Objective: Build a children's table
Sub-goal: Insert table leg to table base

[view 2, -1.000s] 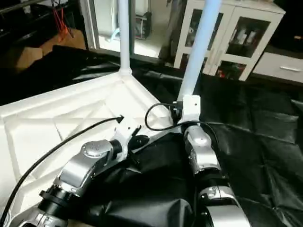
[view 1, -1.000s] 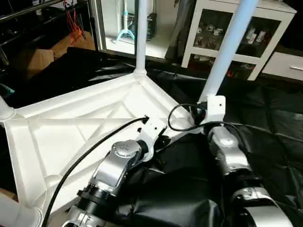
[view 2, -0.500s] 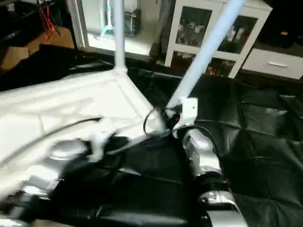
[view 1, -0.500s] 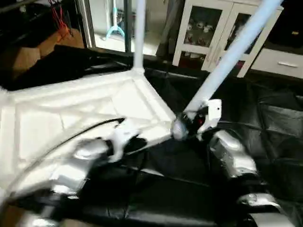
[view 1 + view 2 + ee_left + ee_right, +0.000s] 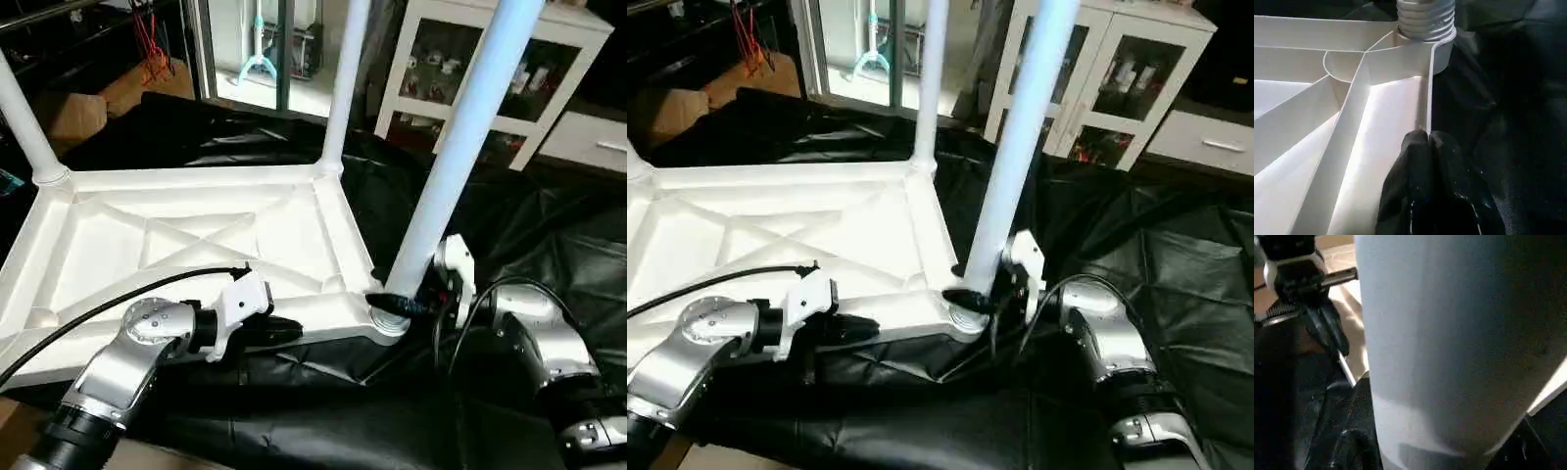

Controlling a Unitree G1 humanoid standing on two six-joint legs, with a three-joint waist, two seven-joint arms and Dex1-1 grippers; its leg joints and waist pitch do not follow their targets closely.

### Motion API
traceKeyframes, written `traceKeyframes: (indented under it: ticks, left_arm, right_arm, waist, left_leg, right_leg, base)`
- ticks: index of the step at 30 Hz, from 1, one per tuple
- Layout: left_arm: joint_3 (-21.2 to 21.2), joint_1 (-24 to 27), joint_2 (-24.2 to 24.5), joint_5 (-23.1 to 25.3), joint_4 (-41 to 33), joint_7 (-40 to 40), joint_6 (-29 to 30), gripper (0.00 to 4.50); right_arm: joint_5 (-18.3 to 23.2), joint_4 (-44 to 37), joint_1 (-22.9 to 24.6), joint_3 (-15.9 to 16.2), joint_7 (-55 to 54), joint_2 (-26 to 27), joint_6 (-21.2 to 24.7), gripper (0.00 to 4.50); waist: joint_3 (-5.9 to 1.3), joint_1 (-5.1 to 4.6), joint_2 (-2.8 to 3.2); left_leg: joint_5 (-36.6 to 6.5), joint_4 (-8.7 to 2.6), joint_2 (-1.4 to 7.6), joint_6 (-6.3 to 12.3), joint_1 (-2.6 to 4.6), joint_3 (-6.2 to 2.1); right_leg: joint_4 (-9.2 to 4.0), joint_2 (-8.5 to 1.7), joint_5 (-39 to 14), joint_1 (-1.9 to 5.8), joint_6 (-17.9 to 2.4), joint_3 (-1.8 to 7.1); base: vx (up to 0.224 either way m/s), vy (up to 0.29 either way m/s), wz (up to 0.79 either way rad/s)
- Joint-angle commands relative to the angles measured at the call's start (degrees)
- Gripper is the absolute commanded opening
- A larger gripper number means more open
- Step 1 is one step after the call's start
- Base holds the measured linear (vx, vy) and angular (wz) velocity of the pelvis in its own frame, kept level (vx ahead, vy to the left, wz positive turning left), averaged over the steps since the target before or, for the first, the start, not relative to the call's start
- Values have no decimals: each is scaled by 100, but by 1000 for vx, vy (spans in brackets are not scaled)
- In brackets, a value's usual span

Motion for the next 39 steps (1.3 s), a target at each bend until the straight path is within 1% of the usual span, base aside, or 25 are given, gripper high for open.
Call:
traceKeyframes:
  ticks: [1,4,6,7,8,9,11,12,13,16,17,18,19,20,21,23,26,29,30,33,34,36,37,38,39]
  left_arm:
    - [53,-20,-2,-94,-12,68,-1,0]
    - [65,-19,-20,-94,0,74,-5,0]
    - [99,-21,-40,-71,-2,107,11,0]
    - [99,-21,-40,-71,-2,107,11,0]
    - [114,-27,-59,-73,-6,139,30,0]
    - [123,-28,-76,-82,-18,159,60,0]
    - [122,-23,-82,-87,-27,163,73,0]
    - [115,-20,-79,-95,-30,163,77,0]
    - [106,-14,-76,-111,-39,173,83,0]
    - [103,-8,-84,-123,-48,190,88,0]
    - [103,-7,-86,-126,-50,194,88,0]
    - [112,-6,-118,-162,-56,209,99,0]
    - [112,-6,-120,-163,-56,210,100,0]
    - [112,-5,-133,-170,-61,213,103,0]
    - [108,-5,-140,-171,-63,210,106,0]
    - [98,-9,-149,-167,-60,204,110,0]
    - [84,-14,-157,-163,-52,195,110,0]
    - [76,-17,-158,-161,-49,189,111,0]
    - [59,-13,-151,-157,-54,176,123,0]
    - [45,-10,-144,-154,-60,165,137,0]
    - [-9,0,-113,-96,-58,169,171,0]
    - [-47,10,-90,-53,-58,174,195,0]
    - [-210,17,4,259,29,309,245,0]
    - [-210,17,4,259,29,309,245,0]
    - [-278,16,42,394,63,367,263,0]
  right_arm:
    - [-847,704,714,606,-2,-152,180,190]
    - [-787,690,806,551,-107,-44,90,190]
    - [-776,752,872,470,-448,116,-130,190]
    - [-776,752,872,470,-448,116,-130,190]
    - [-726,772,892,389,-647,217,-116,190]
    - [-645,812,905,274,-923,351,-100,190]
    - [-574,814,910,199,-1034,423,-41,190]
    - [-532,816,906,148,-1110,471,-28,190]
    - [-469,815,898,53,-1247,543,-15,190]
    - [-397,818,893,-33,-1350,594,-23,190]
    - [-378,821,892,-53,-1377,606,-29,190]
    - [-264,818,900,-169,-1515,680,-54,190]
    - [-258,816,901,-174,-1521,684,-58,190]
    - [-238,789,927,-190,-1545,703,-82,190]
    - [-234,765,947,-194,-1550,710,-96,190]
    - [-256,721,990,-197,-1541,723,-92,190]
    - [-330,679,1055,-130,-1475,702,-116,190]
    - [-394,662,1086,-80,-1440,686,-162,190]
    - [-447,635,1116,-24,-1421,679,-165,190]
    - [-474,623,1131,6,-1419,680,-158,190]
    - [-521,617,1146,43,-1463,690,-152,190]
    - [-551,612,1157,66,-1498,696,-150,190]
    - [-699,656,1145,96,-1800,736,-170,190]
    - [-699,656,1145,96,-1800,736,-170,190]
    - [-759,676,1133,99,-1951,758,-181,190]
  waist:
    - [-36,-31,112]
    - [-44,-27,105]
    - [-40,-25,95]
    - [-36,-24,95]
    - [-32,-30,94]
    - [-21,-53,93]
    - [-8,-78,103]
    - [2,-96,88]
    - [6,-96,96]
    - [19,-98,88]
    - [21,-100,91]
    - [18,-99,94]
    - [19,-99,104]
    - [18,-99,100]
    - [3,-111,96]
    - [4,-109,110]
    - [-4,-109,112]
    - [-17,-109,118]
    - [-28,-112,117]
    - [-25,-110,117]
    - [-37,-110,109]
    - [-36,-110,112]
    - [-34,-112,112]
    - [-32,-117,118]
    - [-23,-130,120]
  left_leg:
    - [-1398,-428,365,39,101,-142]
    - [-1385,-434,365,9,103,-146]
    - [-1418,-442,359,-33,95,-147]
    - [-1474,-449,358,-47,96,-149]
    - [-1539,-459,360,-67,93,-155]
    - [-1778,-484,359,-143,93,-168]
    - [-1993,-502,361,-200,85,-186]
    - [-2275,-508,361,-253,103,-196]
    - [-2335,-509,359,-266,107,-200]
    - [-2506,-519,364,-310,115,-218]
    - [-2537,-527,366,-321,112,-226]
    - [-2551,-532,370,-338,114,-234]
    - [-2560,-536,373,-349,116,-236]
    - [-2567,-536,372,-355,114,-234]
    - [-2548,-539,370,-348,101,-240]
    - [-2472,-536,370,-326,106,-226]
    - [-2345,-533,368,-296,93,-212]
    - [-2091,-528,372,-259,74,-197]
    - [-2066,-523,371,-258,75,-194]
    - [-2002,-523,370,-247,73,-187]
    - [-1960,-517,370,-239,75,-183]
    - [-1892,-513,367,-226,70,-181]
    - [-1883,-515,369,-220,71,-180]
    - [-1886,-523,375,-226,68,-185]
    - [-1950,-532,376,-251,73,-191]
  right_leg:
    - [-454,-427,-187,-15,-1382,237]
    - [-444,-414,-23,-18,-1343,233]
    - [-441,-412,77,-24,-1309,233]
    - [-449,-414,22,-27,-1296,232]
    - [-453,-413,-61,-29,-1280,230]
    - [-479,-418,-390,-48,-1236,237]
    - [-499,-421,-692,-64,-1184,240]
    - [-547,-427,-1202,-103,-1081,250]
    - [-559,-430,-1341,-115,-1044,255]
    - [-610,-440,-1781,-160,-898,274]
    - [-616,-440,-1858,-169,-863,278]
    - [-617,-442,-1883,-174,-845,279]
    - [-620,-445,-1877,-180,-842,284]
    - [-623,-442,-1863,-183,-842,284]
    - [-606,-428,-1777,-168,-851,274]
    - [-598,-420,-1601,-180,-892,277]
    - [-586,-417,-1399,-160,-930,276]
    - [-556,-412,-989,-126,-1010,270]
    - [-549,-408,-932,-118,-1026,269]
    - [-537,-400,-775,-106,-1061,267]
    - [-530,-400,-713,-94,-1068,268]
    - [-522,-396,-610,-85,-1088,269]
    - [-520,-398,-591,-84,-1096,269]
    - [-522,-399,-601,-84,-1082,266]
    - [-524,-400,-692,-89,-1077,265]
  base:
    - [0,0,0]
    - [0,0,0]
    - [0,0,0]
    - [0,0,0]
    - [0,0,0]
    - [0,0,0]
    - [0,0,0]
    - [0,0,0]
    - [0,0,0]
    - [0,0,0]
    - [0,0,0]
    - [0,0,0]
    - [0,0,0]
    - [0,0,0]
    - [0,0,0]
    - [0,0,0]
    - [0,0,0]
    - [0,0,0]
    - [0,0,0]
    - [0,0,0]
    - [0,0,0]
    - [0,0,0]
    - [0,0,0]
    - [0,0,0]
    - [0,0,0]
